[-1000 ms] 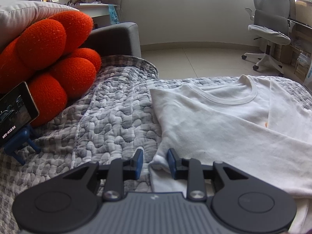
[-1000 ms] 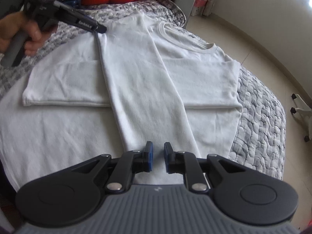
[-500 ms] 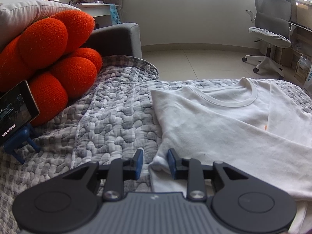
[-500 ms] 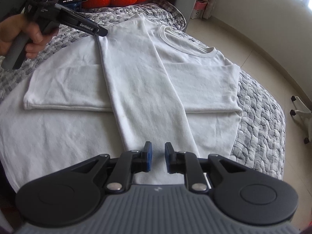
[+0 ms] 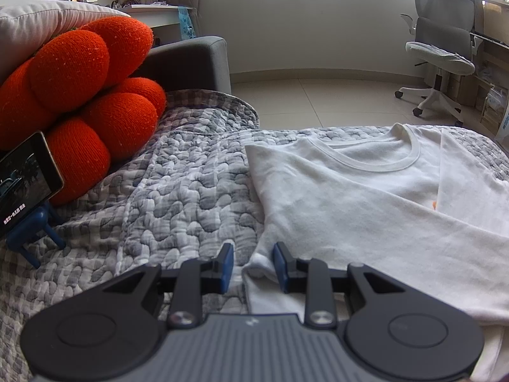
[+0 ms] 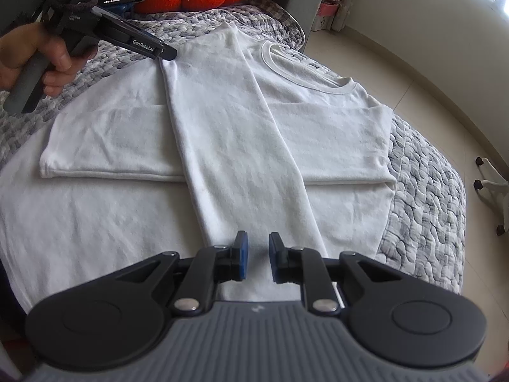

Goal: Fold clothes

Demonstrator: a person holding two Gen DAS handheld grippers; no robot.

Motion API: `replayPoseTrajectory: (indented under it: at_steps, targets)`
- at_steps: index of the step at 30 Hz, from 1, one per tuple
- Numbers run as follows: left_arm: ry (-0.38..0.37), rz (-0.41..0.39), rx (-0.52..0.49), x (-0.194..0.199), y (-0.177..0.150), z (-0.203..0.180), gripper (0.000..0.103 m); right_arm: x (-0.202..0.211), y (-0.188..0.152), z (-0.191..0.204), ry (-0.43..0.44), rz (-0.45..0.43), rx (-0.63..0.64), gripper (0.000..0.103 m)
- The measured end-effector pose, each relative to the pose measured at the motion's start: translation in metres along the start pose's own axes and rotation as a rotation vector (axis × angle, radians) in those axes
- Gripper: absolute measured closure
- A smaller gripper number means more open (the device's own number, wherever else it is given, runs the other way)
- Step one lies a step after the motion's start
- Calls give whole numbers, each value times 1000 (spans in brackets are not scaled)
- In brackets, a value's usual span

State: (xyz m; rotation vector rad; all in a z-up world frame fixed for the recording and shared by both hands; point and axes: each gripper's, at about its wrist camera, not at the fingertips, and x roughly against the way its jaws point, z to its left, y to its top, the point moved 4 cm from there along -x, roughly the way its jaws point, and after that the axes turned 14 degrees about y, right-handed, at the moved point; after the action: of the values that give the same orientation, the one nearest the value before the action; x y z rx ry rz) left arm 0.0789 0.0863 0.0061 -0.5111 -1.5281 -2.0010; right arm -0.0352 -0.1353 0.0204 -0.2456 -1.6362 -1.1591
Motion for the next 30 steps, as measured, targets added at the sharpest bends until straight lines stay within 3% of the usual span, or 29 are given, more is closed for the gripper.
replayPoseTrajectory:
  at_steps: [30]
  targets:
    - [2,-4,-13,-1,-1,-2,73,1,3,-1,8,-10,-13,84]
